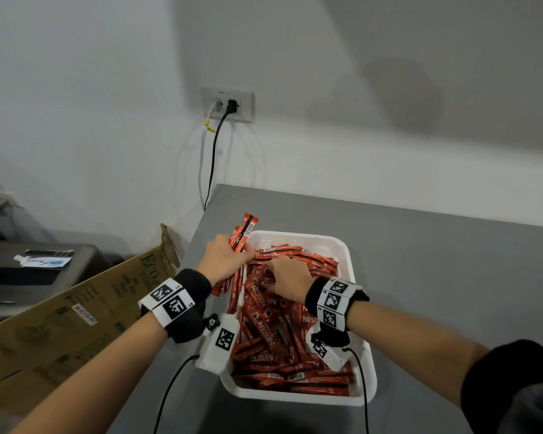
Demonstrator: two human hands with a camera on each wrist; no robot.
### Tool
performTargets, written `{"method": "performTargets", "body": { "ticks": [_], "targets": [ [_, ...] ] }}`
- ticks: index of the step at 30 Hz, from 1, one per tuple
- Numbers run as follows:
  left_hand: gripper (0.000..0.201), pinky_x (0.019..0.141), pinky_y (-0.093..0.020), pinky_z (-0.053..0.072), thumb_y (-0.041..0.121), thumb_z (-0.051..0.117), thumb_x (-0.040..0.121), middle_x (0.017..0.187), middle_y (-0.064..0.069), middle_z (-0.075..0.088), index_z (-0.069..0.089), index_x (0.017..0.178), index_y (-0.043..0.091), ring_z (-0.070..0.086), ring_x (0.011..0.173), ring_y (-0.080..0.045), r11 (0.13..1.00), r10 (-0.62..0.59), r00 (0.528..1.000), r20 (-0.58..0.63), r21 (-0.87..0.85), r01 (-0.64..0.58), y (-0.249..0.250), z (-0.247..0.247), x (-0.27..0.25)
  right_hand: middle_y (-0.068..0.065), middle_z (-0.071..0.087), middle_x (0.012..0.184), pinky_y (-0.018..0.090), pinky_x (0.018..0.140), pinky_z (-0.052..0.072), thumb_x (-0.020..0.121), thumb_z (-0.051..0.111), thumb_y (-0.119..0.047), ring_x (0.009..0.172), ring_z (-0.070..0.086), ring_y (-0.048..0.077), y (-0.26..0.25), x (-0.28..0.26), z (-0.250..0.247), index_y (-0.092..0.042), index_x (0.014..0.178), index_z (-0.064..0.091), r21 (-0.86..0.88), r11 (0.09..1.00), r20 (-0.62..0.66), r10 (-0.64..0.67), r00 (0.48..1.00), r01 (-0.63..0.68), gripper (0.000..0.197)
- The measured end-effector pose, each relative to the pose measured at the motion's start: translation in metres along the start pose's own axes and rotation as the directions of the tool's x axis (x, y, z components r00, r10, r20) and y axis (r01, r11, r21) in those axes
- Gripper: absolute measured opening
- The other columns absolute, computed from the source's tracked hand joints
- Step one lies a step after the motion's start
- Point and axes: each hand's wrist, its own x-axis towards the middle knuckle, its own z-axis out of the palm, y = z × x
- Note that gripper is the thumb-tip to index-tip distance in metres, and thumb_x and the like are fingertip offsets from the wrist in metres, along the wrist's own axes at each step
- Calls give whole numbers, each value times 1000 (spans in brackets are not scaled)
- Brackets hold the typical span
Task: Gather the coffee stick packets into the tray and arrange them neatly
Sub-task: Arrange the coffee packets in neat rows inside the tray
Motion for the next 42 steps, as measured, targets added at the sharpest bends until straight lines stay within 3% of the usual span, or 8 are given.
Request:
{"method": "performTargets", "body": {
  "ticks": [6,11,17,21,25,32,36,42],
  "targets": [
    [20,50,-16,36,14,59,86,71,-11,50,64,90,-5,40,50,-10,1000,2,1000,-7,21,-1,0,1,1,6,62,108,32,74,44,85,66,-25,100,59,25,-1,1,-4,-10,117,55,-4,1000,39,6,999,-5,37],
    [26,41,-8,34,12,58,87,68,-8,48,63,94,-12,39,49,-9,1000,17,1000,20,6,-17,1,2,1,7,66,98,36,77,53,84,68,-25,90,64,24,-3,-1,-9,-8,105,59,160,987,119,-7,993,-12,29],
    [25,43,-9,35,12,60,86,69,-10,51,63,92,-12,39,48,-8,1000,23,1000,-2,3,-23,-2,0,2,18,62,93,25,51,34,93,43,-10,70,52,23,-12,-13,-17,0,107,44,290,957,56,-21,998,4,17],
    [23,42,-7,34,12,59,87,67,-6,49,64,92,-10,40,48,-8,1000,24,1000,-3,4,-24,0,1,3,8,58,88,29,62,41,92,52,-36,75,52,21,-23,-18,-12,-8,106,50,235,969,148,39,988,-73,32],
    [21,42,-7,34,15,60,87,63,-3,47,64,88,-6,41,41,-3,1000,22,1000,4,-2,-22,2,1,2,3,51,86,30,66,41,86,61,-49,78,52,20,-28,-16,-5,-13,90,47,79,995,184,46,982,-61,39],
    [17,42,-8,34,13,59,88,57,1,43,55,73,6,40,38,-3,1000,16,1000,18,-21,-16,1,1,0,2,51,81,28,59,41,87,62,-43,74,52,20,-26,-13,-1,-14,81,42,44,995,206,84,975,-95,35],
    [16,40,-6,34,15,60,88,59,1,47,61,82,0,43,34,2,1000,14,1000,28,-24,-13,3,3,0,-5,46,67,22,47,33,84,67,-36,59,48,12,-27,-13,0,-20,66,37,111,988,224,84,971,-111,39],
    [14,42,-7,34,13,60,87,62,-1,49,62,82,0,44,38,2,999,44,999,10,-7,-44,7,4,3,2,54,69,27,49,41,93,54,-28,55,51,16,-23,-15,-6,-6,94,58,442,884,211,60,976,-150,22]
  ]
}}
